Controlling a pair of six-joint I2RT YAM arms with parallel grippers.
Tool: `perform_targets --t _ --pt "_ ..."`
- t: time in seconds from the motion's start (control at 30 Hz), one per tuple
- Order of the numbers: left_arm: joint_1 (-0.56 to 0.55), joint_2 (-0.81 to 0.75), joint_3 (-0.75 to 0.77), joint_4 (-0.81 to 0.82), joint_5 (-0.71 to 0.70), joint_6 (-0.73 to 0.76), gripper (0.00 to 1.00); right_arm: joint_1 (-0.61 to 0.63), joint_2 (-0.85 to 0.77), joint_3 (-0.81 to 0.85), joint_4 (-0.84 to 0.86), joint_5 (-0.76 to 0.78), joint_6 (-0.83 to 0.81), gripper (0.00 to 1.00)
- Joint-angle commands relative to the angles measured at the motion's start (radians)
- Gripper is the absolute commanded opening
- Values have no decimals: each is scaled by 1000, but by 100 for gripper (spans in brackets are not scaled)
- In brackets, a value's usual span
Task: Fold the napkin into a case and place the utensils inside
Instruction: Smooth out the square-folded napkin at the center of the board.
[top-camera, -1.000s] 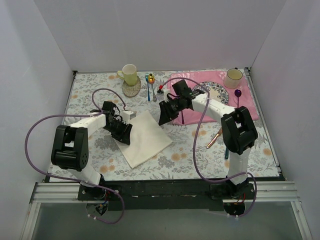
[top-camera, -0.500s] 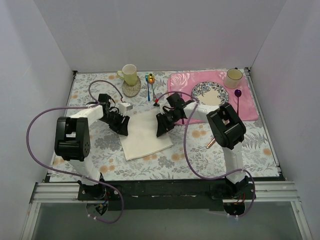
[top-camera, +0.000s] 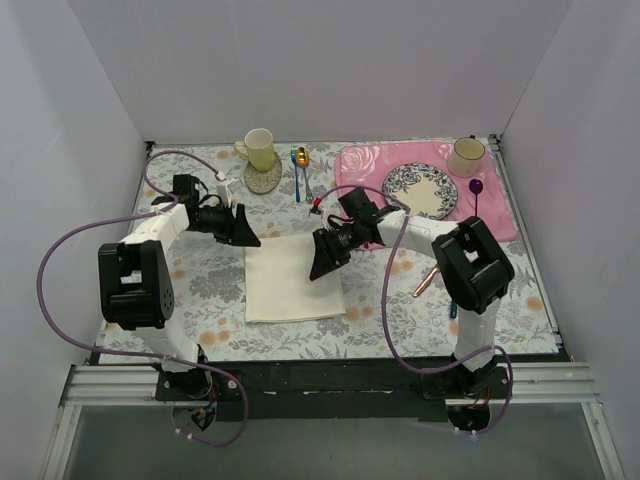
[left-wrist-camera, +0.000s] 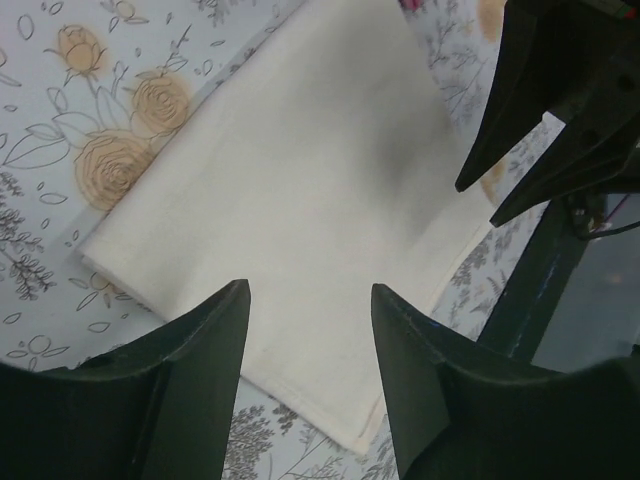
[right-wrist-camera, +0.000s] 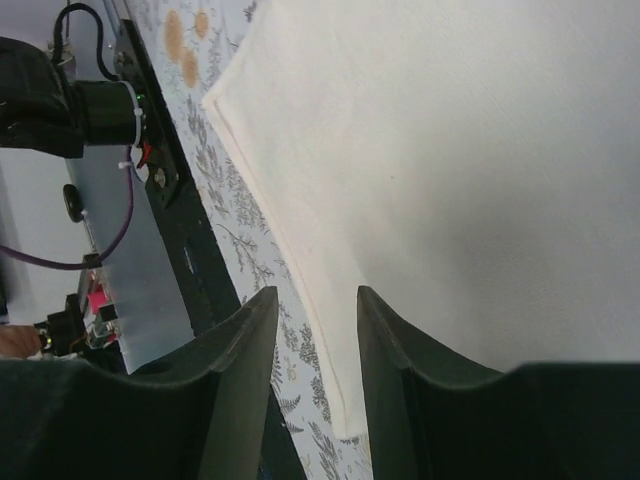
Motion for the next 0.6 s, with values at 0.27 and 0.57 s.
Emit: perform_targets --t 0.27,0.57 --pt "-89 -82 -118 187 129 -343 45 -15 -142 -89 -225 10 -172 49" --pt "-386 -406 -311 254 -65 -102 46 -158 -267 -290 -153 -12 -77 38"
